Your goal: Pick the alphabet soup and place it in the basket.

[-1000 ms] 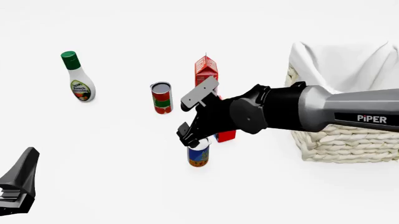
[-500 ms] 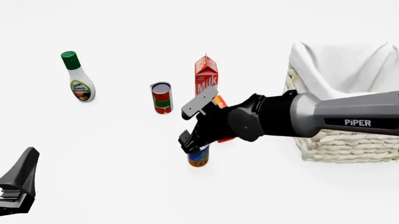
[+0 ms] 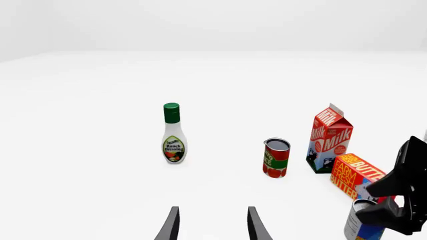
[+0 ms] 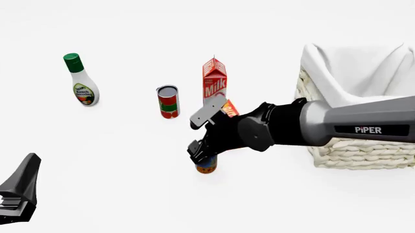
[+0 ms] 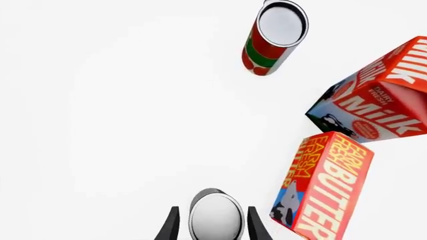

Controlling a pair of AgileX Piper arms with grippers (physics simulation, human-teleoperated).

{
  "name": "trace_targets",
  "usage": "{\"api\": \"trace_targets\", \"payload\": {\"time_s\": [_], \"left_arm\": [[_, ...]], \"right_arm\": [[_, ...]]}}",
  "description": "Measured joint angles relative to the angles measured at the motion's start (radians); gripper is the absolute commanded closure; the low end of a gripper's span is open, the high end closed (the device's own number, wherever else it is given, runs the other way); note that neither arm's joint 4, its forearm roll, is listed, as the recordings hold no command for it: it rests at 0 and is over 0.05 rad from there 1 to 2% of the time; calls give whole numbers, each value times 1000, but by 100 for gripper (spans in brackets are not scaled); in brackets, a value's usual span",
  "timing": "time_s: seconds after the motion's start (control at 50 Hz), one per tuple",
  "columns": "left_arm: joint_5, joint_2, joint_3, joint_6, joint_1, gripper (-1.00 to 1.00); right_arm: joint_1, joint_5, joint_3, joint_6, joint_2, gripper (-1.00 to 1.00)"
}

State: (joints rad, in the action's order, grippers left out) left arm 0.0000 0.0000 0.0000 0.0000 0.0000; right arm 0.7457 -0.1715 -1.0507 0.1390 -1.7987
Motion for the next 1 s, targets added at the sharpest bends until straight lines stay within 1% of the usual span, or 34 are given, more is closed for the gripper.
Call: {"api": "trace_targets", "payload": {"time_s": [0.48,1.0], "left_arm": [[0,0,0,0,0,-100],[0,0,0,0,0,-100]], "right_arm": [[-19,46,19,17,-41,-100],[-13,79,37,13,-72,-100]]}}
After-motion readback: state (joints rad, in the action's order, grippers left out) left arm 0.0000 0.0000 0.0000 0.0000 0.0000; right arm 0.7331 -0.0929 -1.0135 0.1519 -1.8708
